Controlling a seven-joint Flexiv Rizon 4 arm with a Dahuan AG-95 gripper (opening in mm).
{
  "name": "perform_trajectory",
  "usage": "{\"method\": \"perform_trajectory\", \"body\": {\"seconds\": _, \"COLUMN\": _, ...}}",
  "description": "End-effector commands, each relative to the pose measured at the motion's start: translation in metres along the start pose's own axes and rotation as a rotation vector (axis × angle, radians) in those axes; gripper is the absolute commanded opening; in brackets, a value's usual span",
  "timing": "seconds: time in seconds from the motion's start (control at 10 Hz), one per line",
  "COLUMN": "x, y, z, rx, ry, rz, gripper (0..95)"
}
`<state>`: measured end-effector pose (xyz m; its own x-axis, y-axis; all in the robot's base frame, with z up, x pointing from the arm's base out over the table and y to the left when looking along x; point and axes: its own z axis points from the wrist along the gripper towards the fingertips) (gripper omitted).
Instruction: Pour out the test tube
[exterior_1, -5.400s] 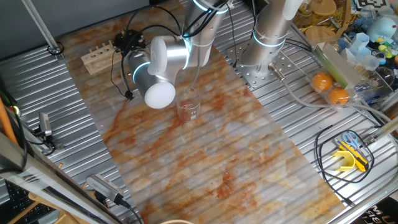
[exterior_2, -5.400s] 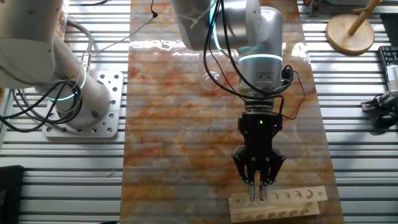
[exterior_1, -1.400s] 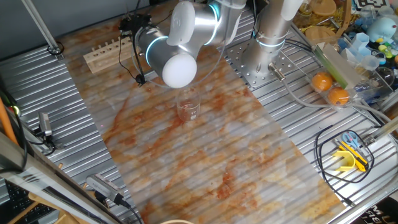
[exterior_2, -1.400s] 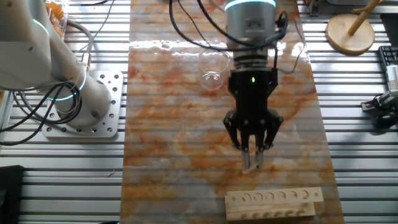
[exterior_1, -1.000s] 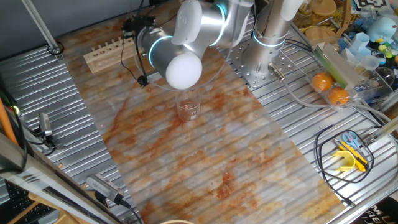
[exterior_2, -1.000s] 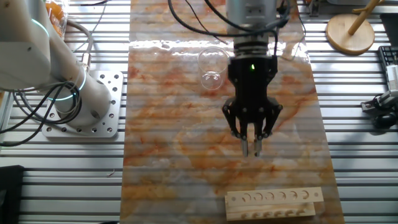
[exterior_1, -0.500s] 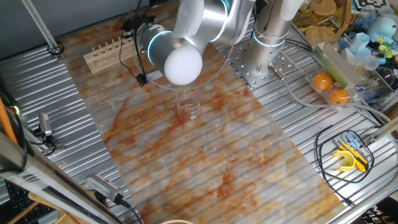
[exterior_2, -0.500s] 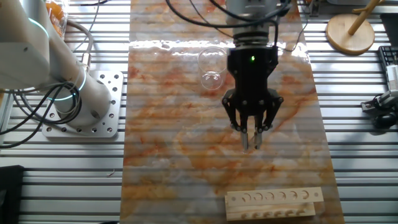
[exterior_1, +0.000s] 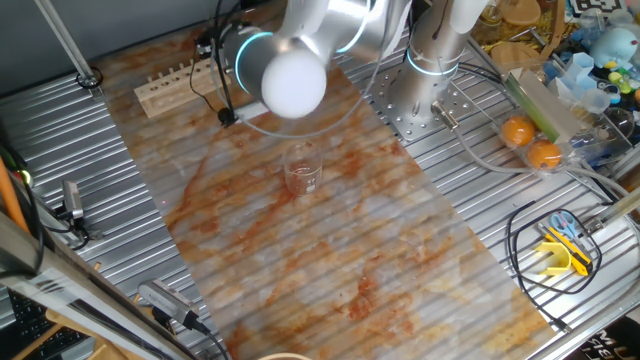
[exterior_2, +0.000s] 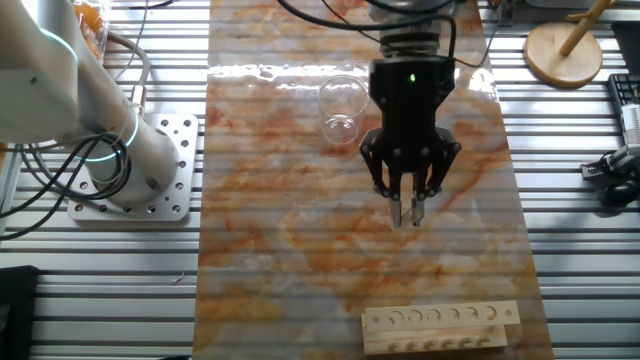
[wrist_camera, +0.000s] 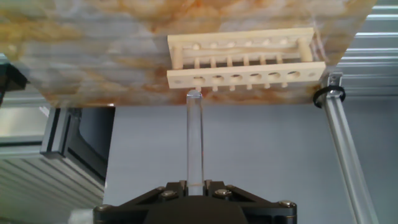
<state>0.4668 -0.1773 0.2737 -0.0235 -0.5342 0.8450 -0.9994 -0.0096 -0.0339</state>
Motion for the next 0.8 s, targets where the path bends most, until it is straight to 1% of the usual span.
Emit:
{"method": "perform_trajectory", "body": {"seconds": 0.1, "x": 0.0, "y": 0.0, "z": -0.005, "rx": -0.001, "ry": -0.026, "rz": 0.002, "gripper": 0.0}}
{"method": "perform_trajectory", "body": {"seconds": 0.3, "x": -0.001, "y": -0.002, "z": -0.012, "rx": -0.001, "ry": -0.024, "rz": -0.01, "gripper": 0.0}}
{"method": "perform_trajectory", "body": {"seconds": 0.5, "x": -0.004, "y": -0.003, "z": -0.023, "rx": -0.003, "ry": -0.023, "rz": -0.018, "gripper": 0.0}}
{"method": "perform_trajectory", "body": {"seconds": 0.7, "x": -0.006, "y": 0.0, "z": -0.032, "rx": -0.003, "ry": -0.027, "rz": -0.01, "gripper": 0.0}}
{"method": "perform_trajectory", "body": {"seconds": 0.8, "x": -0.008, "y": 0.004, "z": -0.043, "rx": -0.003, "ry": -0.033, "rz": -0.002, "gripper": 0.0}}
